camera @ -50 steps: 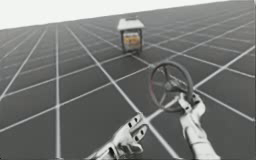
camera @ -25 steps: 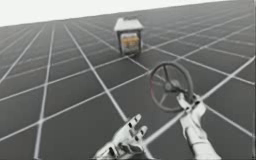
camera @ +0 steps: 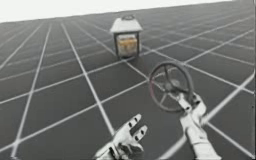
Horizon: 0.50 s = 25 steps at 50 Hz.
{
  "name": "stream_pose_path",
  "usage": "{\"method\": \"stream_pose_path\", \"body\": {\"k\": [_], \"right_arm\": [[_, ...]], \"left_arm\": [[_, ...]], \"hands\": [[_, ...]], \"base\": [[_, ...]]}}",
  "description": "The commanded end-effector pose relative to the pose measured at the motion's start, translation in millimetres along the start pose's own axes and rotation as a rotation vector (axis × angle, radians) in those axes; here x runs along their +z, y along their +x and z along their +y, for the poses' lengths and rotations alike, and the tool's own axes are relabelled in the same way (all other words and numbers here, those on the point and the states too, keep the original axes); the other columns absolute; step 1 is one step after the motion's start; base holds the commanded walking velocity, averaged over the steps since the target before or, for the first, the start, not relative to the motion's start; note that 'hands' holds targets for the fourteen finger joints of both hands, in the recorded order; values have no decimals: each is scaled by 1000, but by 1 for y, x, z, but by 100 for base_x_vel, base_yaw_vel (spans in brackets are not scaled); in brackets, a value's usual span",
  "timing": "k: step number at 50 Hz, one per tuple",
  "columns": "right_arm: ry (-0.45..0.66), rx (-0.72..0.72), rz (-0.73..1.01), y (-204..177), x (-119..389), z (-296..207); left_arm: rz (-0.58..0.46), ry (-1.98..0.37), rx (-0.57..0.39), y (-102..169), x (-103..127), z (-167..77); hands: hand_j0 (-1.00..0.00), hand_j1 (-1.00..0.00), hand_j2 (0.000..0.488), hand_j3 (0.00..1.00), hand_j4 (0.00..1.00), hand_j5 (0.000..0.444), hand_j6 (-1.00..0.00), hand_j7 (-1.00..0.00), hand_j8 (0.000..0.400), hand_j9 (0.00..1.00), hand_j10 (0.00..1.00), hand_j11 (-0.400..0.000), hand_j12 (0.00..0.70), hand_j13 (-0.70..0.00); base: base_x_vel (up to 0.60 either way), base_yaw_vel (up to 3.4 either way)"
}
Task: Pick up and drop off the object
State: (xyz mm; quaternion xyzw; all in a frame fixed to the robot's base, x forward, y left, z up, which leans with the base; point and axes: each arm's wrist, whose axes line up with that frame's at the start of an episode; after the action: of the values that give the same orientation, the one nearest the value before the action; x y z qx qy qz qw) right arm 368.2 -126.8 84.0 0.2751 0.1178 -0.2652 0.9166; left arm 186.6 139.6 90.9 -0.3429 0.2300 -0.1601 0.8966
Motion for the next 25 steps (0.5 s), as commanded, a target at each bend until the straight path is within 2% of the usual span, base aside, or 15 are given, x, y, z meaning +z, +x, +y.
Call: {"method": "stream_pose_path", "body": {"k": [1, 25], "right_arm": [[7, 45, -28, -5, 7, 14], [7, 45, -28, -5, 7, 14]], "left_arm": [[-14, -11, -2, -3, 0, 3], [-14, -11, -2, -3, 0, 3]], "hands": [[0, 0, 0, 1000, 1000, 0, 0, 0, 0, 1000, 1000, -400, 0, -700], [0, 0, 0, 1000, 1000, 0, 0, 0, 0, 1000, 1000, -400, 0, -700]], "base": [[59, 1], [59, 1]]}}
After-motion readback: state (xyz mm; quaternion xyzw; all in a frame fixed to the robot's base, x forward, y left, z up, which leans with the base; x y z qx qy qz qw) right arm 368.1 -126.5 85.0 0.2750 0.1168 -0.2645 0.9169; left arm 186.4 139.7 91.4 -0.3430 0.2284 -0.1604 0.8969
